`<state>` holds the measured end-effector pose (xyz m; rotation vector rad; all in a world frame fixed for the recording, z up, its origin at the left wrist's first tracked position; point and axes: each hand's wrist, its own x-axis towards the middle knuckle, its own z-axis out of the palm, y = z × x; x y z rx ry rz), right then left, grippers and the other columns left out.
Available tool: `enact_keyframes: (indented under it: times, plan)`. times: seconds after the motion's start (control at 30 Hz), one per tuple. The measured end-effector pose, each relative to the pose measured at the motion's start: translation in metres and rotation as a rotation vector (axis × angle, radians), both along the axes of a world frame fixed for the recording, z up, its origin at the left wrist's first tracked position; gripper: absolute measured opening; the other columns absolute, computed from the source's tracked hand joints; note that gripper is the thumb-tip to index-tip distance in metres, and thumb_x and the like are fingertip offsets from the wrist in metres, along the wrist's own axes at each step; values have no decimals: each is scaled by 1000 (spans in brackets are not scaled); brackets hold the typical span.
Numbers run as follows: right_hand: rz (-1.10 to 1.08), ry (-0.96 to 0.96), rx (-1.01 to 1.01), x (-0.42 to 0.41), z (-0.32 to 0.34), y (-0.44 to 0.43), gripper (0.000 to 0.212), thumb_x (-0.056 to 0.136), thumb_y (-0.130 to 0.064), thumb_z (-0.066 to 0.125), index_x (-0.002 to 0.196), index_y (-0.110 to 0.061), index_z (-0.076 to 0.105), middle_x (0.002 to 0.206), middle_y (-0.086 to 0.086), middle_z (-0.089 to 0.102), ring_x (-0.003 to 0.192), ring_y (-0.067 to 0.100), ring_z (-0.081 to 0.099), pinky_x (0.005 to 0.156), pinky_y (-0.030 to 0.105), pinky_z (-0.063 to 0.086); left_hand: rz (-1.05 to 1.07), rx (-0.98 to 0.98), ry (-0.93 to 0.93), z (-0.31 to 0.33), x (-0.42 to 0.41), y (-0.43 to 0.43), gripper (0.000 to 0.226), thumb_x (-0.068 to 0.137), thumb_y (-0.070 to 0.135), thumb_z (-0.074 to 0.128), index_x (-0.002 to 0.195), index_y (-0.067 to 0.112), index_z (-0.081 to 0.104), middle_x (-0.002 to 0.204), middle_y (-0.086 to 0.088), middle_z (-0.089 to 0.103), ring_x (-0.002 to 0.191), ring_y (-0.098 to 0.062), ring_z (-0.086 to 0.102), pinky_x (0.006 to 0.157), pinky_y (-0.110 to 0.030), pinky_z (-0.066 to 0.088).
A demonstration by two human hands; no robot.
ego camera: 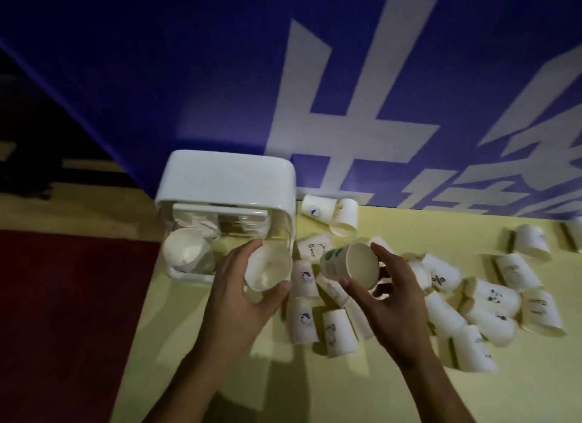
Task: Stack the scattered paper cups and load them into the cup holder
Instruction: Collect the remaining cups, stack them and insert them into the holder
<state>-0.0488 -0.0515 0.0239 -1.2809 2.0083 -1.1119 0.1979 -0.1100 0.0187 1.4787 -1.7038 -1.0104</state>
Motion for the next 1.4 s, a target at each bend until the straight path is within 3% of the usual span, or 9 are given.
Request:
enact_keyframes:
  times: [0.2, 0.3, 0.47, 0.53, 0.67, 0.83, 1.0, 1.2, 1.4]
  plan:
    - [-4, 42, 36, 46, -9, -12, 73, 70, -50, 87, 135, -32, 58, 118, -34, 52, 94, 4, 61, 68, 24, 54, 37, 13, -57, -24, 31, -28, 68, 79, 40, 84, 139, 28, 54, 136, 9, 58, 126, -11, 54, 100, -28, 49]
    - [8, 23, 56, 53, -16, -16, 72, 69, -50, 86, 133, -37, 57, 119, -28, 55, 94, 4, 60, 68, 18, 51, 45, 54, -180, -44, 26, -45, 74, 78, 40, 85, 142, 24, 52, 141, 0, 56, 126, -18, 52, 100, -26, 43]
    - [16, -3, 102, 58, -36, -30, 77, 69, -39, 92, 137, -25, 59, 121, -12, 59, 96, 5, 60, 65, 13, 49, -13, 155, -301, -78, 20, -65, 74, 77, 38, 88, 140, 22, 55, 139, -4, 57, 125, -27, 53, 101, -39, 48]
    - [26, 17, 104, 62, -40, -36, 78, 68, -46, 90, 136, -26, 59, 121, -12, 58, 97, 5, 60, 67, 12, 48, -36, 204, -329, -86, 20, -70, 77, 76, 38, 88, 143, 24, 53, 140, -3, 57, 126, -26, 53, 101, -39, 48]
    - [40, 32, 78, 72, -45, -44, 78, 69, -51, 88, 136, -24, 58, 121, -13, 58, 96, 8, 60, 75, 31, 55, -72, 270, -338, -96, 19, -71, 82, 73, 32, 90, 144, 20, 50, 141, -6, 55, 129, -26, 52, 101, -32, 42]
    - [111, 8, 12, 97, -44, -58, 71, 72, -46, 89, 133, -24, 58, 120, -24, 56, 102, 10, 60, 81, 28, 53, -89, 286, -290, -100, 26, -70, 89, 71, 36, 93, 146, 17, 48, 140, -2, 53, 130, -20, 50, 103, -27, 39]
    - [216, 51, 26, 124, -55, -74, 76, 73, -39, 91, 138, -19, 57, 129, -7, 58, 117, 9, 56, 98, 24, 47, -26, 285, -125, -96, 44, -61, 58, 93, 8, 67, 147, 13, 48, 137, -4, 60, 127, -23, 58, 107, -36, 46]
    - [277, 131, 93, 136, -81, -85, 75, 69, -38, 89, 135, -18, 59, 129, -3, 61, 117, 19, 58, 96, 37, 51, 207, 370, 130, -85, 46, -57, 34, 109, 29, 45, 136, 17, 62, 131, 4, 67, 122, -11, 60, 101, -22, 42]
    - [288, 203, 235, 142, -105, -89, 84, 78, -54, 83, 148, -22, 51, 143, -3, 59, 128, 22, 52, 102, 38, 47, 65, 286, -25, -104, 42, -62, 33, 107, 22, 48, 134, 20, 67, 119, 5, 73, 107, -10, 66, 97, -33, 53]
